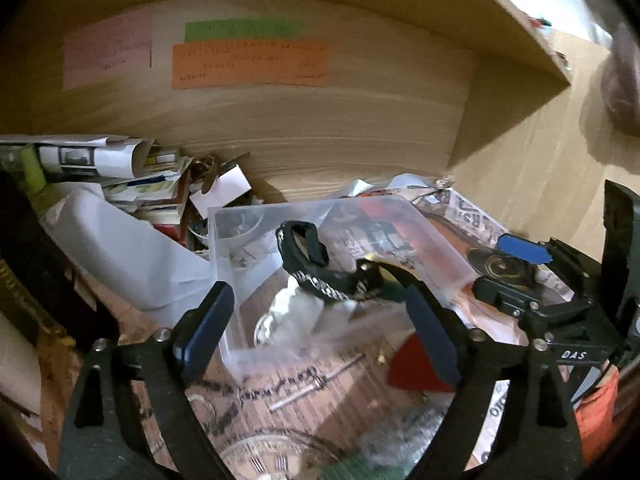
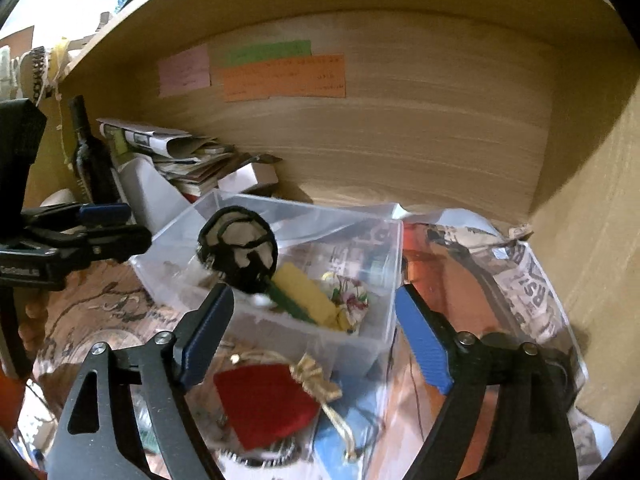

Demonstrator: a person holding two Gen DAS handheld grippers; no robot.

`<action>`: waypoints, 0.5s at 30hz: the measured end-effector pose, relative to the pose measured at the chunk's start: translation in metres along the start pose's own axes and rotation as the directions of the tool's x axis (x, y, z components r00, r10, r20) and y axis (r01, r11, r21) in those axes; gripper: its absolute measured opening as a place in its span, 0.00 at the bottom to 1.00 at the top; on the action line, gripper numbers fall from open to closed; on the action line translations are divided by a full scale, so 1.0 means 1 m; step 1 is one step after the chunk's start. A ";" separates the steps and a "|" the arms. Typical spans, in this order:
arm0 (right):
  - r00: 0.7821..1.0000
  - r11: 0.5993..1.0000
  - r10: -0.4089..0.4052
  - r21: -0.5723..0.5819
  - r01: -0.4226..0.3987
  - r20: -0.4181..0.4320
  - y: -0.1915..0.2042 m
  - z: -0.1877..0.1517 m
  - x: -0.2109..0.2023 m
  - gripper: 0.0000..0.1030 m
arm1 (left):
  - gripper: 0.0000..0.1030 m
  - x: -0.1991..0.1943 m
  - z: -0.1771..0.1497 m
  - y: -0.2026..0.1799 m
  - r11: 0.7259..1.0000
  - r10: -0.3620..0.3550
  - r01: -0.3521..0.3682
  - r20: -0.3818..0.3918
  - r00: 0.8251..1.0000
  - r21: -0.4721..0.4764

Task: Organize soft objects
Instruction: 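Grasp the bagged silver scrubber with the left tool while the right tool grasps the red pouch's gold ribbon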

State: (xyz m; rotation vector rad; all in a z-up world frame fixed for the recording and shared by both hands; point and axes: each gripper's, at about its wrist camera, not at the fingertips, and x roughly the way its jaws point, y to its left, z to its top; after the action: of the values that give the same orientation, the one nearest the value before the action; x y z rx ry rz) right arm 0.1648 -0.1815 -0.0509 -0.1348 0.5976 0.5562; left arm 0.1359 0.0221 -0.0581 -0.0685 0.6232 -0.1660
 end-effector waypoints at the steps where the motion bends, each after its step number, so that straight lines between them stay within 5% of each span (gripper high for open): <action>1: 1.000 1.000 0.000 0.003 0.000 0.000 0.000 -0.003 -0.002 0.79 | 0.88 -0.003 -0.003 -0.002 1.000 -0.002 0.002 0.001 1.000 0.007; 15: 0.997 0.997 -0.045 0.059 0.049 -0.060 -0.005 -0.056 -0.023 0.79 | 0.92 -0.008 -0.067 -0.054 0.991 -0.115 0.123 -0.113 0.987 0.061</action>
State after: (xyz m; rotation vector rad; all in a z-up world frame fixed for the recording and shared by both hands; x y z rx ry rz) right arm 0.1238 -0.2113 -0.0837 -0.1077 0.6657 0.4893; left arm 0.0832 -0.0305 -0.1016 -0.0310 0.7226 -0.3083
